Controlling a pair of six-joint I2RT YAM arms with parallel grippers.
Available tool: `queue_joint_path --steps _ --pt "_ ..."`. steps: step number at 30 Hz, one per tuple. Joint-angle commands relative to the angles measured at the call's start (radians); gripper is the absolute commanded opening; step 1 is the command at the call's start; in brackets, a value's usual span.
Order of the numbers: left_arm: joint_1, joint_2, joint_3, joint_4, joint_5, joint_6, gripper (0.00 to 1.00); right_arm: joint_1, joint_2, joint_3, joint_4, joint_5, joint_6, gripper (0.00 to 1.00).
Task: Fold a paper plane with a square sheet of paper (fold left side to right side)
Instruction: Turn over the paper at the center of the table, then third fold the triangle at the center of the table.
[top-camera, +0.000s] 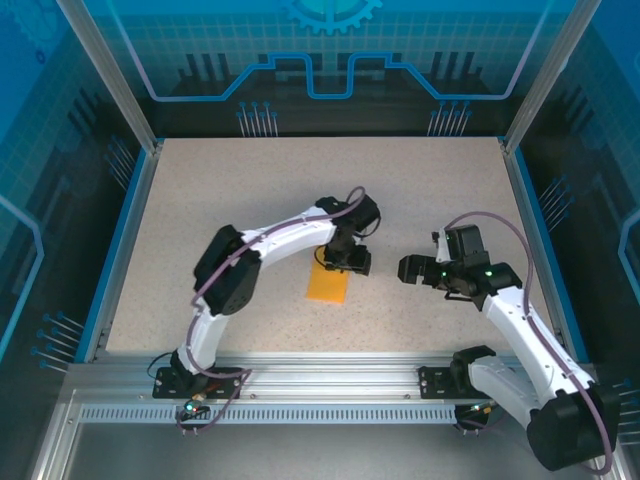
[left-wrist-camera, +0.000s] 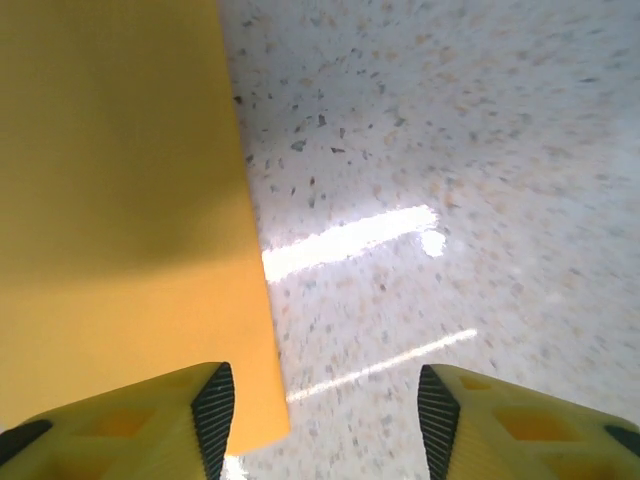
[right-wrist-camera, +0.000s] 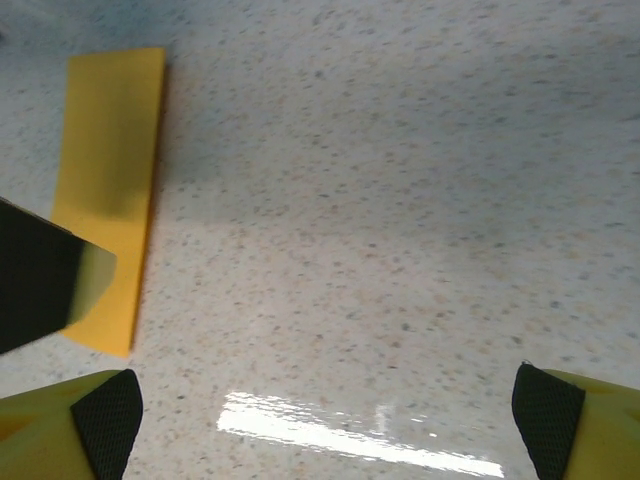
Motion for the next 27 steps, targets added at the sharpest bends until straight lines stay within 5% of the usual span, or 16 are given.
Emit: queue_joint_path --steps 1,10,16,27 --pt "0.075 -0.168 -0.119 0.121 0.056 0.031 0.59 0.066 0.041 0.011 0.064 -0.058 0.044 0.97" --pt "0.282 -0.375 -0.508 0.389 0.249 0.011 0.65 0.280 0.318 0.145 0.242 0.002 0.125 0.82" --pt "0.358 -0.387 -0.621 0.489 0.340 0.020 0.66 0.300 0.531 0.252 0.417 -0.061 0.160 0.69" --pt "0.393 -0.332 -0.700 0.600 0.439 -0.016 0.66 0.304 0.851 0.448 0.463 -0.072 0.130 0.59"
